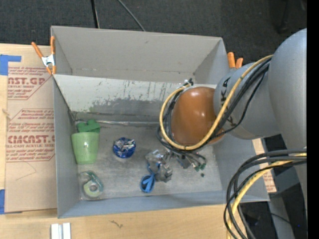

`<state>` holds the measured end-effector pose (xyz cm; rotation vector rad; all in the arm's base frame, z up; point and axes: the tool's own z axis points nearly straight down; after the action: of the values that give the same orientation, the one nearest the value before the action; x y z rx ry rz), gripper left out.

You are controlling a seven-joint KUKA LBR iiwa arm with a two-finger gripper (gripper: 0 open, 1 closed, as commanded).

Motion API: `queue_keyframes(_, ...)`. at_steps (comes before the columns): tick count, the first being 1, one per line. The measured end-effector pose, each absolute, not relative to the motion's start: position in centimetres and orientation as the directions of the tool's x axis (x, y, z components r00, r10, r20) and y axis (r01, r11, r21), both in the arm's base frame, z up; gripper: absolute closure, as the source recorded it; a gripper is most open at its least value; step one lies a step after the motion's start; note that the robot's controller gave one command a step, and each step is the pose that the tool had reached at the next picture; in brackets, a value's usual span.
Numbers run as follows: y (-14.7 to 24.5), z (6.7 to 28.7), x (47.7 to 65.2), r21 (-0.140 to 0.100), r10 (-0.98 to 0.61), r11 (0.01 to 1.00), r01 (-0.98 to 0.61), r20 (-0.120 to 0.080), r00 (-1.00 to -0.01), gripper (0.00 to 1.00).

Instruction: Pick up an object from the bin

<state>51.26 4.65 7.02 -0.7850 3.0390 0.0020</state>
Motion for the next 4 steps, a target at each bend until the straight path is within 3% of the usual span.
queue_keyframes(1, 3.3, 19.4, 53.1, -0.005, -0.79, 0.613, -0.79, -0.005, -0.613, 1.0)
queue_keyframes(2, 1.3, 15.2, 56.2, 0.001, -0.653, 0.757, -0.653, -0.002, -0.757, 1.0)
queue_keyframes(3, 2.9, 34.9, 53.0, -0.007, -0.605, 0.796, -0.605, -0.011, -0.796, 1.0)
queue_keyframes(4, -0.2, 22.9, 52.1, 0.005, -0.741, 0.672, -0.741, 0.002, -0.672, 1.0)
